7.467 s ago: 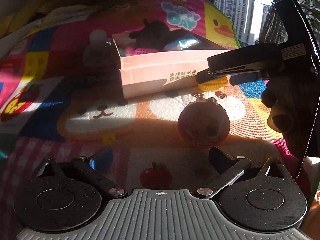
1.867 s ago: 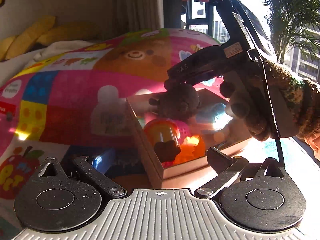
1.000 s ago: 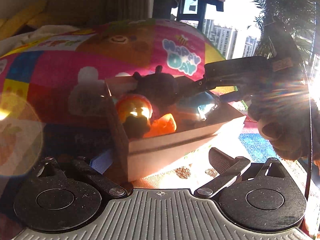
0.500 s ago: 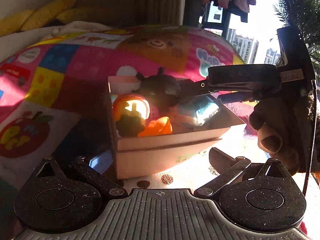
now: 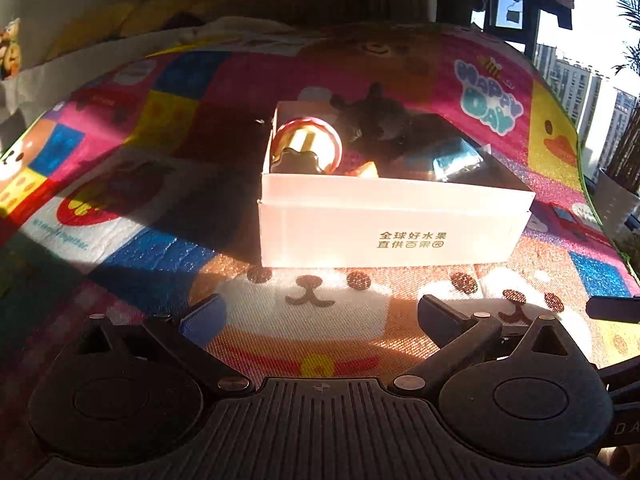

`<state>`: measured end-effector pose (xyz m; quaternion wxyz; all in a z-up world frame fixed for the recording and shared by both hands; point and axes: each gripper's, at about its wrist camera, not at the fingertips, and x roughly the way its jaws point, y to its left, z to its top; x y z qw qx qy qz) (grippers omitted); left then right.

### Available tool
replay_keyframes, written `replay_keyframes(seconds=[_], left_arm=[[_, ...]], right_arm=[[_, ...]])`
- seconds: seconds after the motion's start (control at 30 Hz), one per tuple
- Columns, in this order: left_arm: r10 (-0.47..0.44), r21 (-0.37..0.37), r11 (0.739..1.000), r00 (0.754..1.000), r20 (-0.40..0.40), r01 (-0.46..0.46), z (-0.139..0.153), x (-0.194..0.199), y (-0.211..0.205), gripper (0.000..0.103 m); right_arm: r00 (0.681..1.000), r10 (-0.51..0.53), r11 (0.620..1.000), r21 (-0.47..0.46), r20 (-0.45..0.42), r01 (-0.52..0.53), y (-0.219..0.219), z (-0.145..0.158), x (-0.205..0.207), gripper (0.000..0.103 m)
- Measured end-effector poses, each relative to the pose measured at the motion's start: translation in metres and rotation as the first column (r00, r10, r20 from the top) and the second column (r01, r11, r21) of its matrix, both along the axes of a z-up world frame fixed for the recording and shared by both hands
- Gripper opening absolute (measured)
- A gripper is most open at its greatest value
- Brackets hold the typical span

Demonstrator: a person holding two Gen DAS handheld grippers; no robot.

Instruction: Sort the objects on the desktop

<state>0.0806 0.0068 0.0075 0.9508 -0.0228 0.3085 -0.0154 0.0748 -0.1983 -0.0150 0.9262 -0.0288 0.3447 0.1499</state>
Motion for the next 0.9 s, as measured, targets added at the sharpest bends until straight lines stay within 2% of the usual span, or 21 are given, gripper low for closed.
replay_keyframes(seconds=[0.1,0.17,0.3,0.37,0.9], left_arm=[[0.045,0.054,0.998,0.999,-0.014,-0.044,-0.001,0.001,-0.002,0.103],[0.074,0.059,0.996,0.995,-0.063,-0.07,-0.006,0.008,0.001,0.103],[0.073,0.076,0.995,0.995,-0.066,-0.068,-0.007,0.011,0.001,0.103],[0.074,0.07,0.995,0.995,-0.066,-0.069,-0.007,0.01,-0.001,0.103],[0.073,0.07,0.995,0.995,-0.067,-0.068,-0.008,0.01,-0.001,0.103]], right_arm=[[0.99,-0.001,0.996,-0.083,0.142,0.013,0.01,0.007,-0.012,0.103],[0.984,-0.02,0.989,-0.139,0.177,0.045,0.014,0.007,-0.006,0.103],[0.994,-0.065,0.995,-0.067,0.089,0.071,0.002,0.004,0.022,0.103],[0.998,-0.068,0.997,-0.037,0.002,0.069,-0.003,-0.004,0.038,0.103],[0.996,-0.083,0.996,-0.04,0.024,0.083,-0.002,-0.009,0.041,0.103]])
